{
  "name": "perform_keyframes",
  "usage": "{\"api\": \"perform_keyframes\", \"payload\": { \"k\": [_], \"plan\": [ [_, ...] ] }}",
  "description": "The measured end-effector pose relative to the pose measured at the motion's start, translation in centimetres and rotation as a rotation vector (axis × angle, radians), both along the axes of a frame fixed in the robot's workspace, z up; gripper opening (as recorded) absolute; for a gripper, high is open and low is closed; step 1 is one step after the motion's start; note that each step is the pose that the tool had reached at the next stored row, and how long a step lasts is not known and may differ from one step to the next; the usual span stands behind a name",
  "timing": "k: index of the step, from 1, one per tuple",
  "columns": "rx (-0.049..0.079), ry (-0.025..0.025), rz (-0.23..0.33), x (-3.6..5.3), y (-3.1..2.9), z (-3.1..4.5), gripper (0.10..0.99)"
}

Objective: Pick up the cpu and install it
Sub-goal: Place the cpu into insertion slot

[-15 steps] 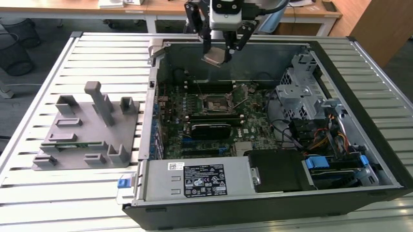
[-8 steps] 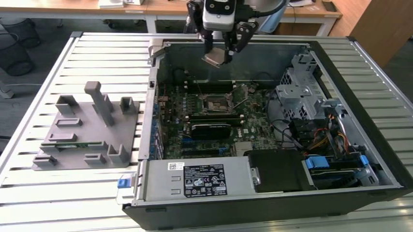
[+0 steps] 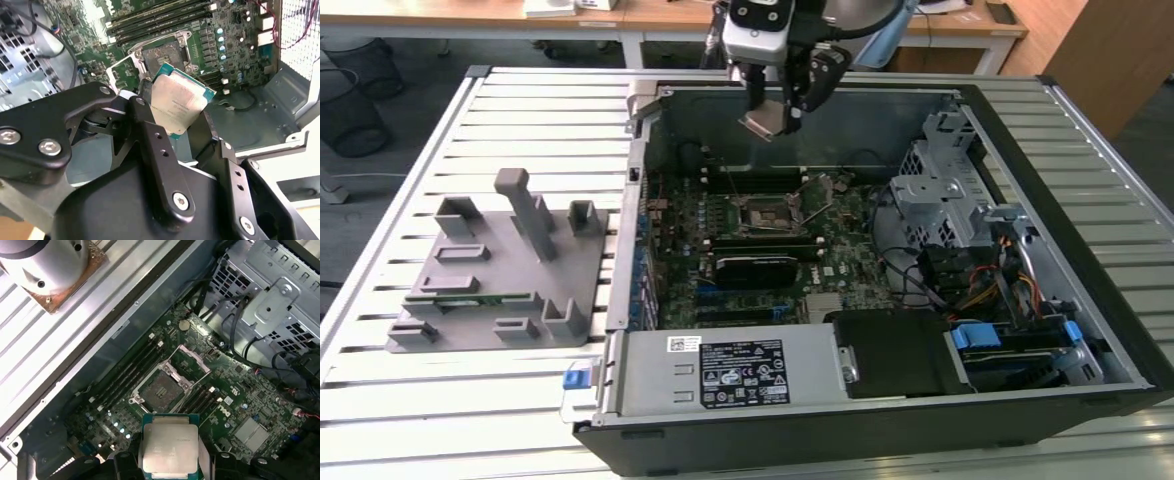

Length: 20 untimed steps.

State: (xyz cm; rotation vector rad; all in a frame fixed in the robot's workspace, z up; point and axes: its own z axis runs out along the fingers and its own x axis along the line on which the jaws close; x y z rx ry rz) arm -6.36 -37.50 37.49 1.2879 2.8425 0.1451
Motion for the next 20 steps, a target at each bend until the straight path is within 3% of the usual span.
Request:
{"api": "perform_keyframes", "payload": {
  "k": [20],
  "plan": [
    [0.0, -0.0032, -0.324, 0.0, 0.03, -0.33, 0.529]
  ]
}}
